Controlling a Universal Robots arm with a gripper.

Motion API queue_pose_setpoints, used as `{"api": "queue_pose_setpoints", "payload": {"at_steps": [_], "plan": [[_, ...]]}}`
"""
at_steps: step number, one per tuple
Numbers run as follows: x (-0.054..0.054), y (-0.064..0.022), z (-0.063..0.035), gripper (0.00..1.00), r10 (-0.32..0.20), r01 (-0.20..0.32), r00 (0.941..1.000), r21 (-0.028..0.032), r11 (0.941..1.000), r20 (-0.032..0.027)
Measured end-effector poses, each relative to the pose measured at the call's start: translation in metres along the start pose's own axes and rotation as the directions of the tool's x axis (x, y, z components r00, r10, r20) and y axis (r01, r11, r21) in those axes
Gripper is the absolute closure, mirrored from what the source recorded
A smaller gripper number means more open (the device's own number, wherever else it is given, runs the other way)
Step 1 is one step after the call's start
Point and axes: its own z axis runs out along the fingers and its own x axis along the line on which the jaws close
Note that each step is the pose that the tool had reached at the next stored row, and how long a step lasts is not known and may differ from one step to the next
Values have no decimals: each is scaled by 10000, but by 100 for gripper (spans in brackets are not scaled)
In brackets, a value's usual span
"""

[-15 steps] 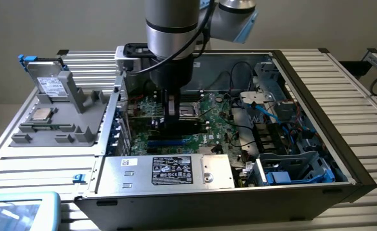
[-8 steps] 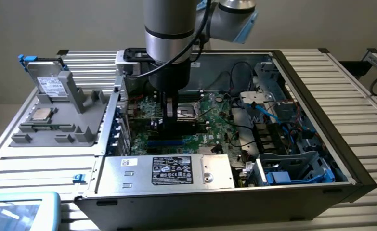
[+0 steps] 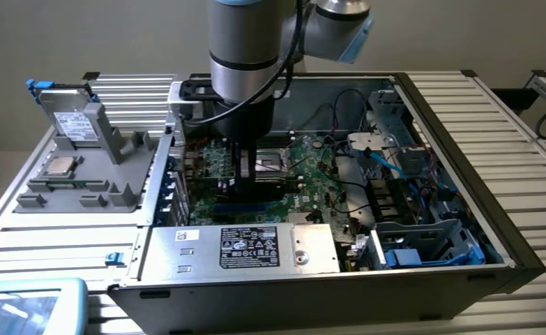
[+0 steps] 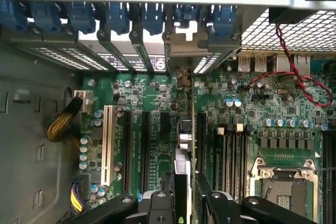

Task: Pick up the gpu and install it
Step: 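Insert the gpu into the slot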

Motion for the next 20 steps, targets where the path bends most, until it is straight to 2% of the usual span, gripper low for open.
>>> {"api": "queue_pose_setpoints", "payload": {"at_steps": [4,20], "plan": [[0,10,30,73,0,0,10000,-45,10000,-2],[0,54,52,73,0,0,10000,-47,10000,-1]]}}
